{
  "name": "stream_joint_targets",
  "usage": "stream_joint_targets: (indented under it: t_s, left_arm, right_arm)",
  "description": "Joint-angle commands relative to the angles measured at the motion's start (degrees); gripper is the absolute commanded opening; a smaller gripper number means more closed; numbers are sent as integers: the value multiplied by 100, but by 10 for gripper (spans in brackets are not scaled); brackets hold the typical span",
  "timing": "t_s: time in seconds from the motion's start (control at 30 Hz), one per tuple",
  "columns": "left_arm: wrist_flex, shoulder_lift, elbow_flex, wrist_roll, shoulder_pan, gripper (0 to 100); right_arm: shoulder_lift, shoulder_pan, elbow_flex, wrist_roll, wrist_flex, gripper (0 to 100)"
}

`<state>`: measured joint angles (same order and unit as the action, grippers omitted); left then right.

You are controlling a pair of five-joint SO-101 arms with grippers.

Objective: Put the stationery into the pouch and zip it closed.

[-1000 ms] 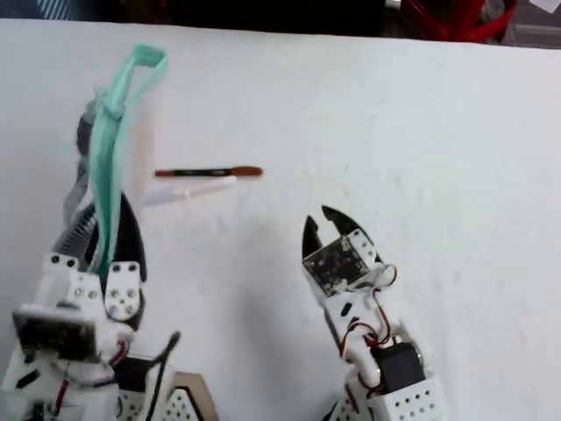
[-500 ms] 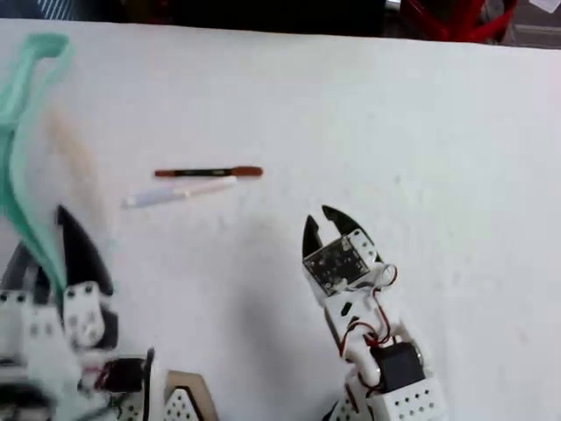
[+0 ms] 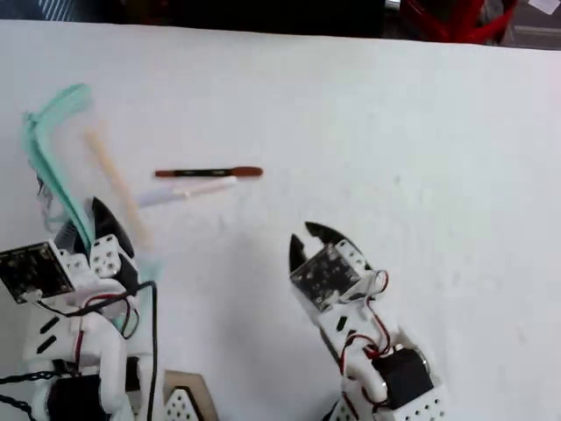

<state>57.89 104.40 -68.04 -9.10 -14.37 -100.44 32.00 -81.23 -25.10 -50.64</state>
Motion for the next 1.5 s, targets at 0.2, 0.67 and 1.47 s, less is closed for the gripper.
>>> stream_joint_targets:
  t_s: [0.2, 0.67, 1.47]
  left_arm:
    - [-70, 48, 158, -97, -804, 24]
    - [-62, 48, 334, -607, -1982, 24]
    - [-62, 48, 325, -580, -1965, 24]
  right_arm:
    - [4356, 1086, 2541, -281, 391, 74]
    - [11389, 1332, 8651, 2629, 347, 192]
    - [16338, 1569, 14549, 1873, -1323, 286]
